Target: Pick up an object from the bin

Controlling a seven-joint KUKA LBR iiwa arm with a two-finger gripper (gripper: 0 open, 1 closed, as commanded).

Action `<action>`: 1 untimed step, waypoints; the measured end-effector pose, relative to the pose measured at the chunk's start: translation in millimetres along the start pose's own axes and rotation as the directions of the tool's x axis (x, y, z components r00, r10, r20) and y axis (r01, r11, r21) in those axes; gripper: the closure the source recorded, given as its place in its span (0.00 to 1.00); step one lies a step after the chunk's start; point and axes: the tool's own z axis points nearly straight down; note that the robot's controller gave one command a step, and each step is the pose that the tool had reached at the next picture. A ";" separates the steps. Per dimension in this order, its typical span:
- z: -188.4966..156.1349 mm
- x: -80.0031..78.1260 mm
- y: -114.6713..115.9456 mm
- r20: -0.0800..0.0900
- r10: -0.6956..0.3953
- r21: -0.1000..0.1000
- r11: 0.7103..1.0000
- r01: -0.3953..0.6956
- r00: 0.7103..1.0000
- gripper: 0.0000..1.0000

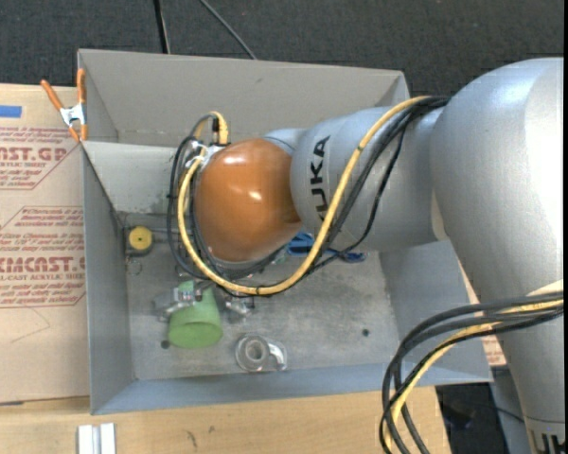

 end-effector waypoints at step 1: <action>0.3 -1.7 0.6 0.003 0.002 0.002 1.000 -0.002 1.000 0.00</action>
Offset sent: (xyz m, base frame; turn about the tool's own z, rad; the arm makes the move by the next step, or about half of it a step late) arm 0.0000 0.0000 0.0000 0.0000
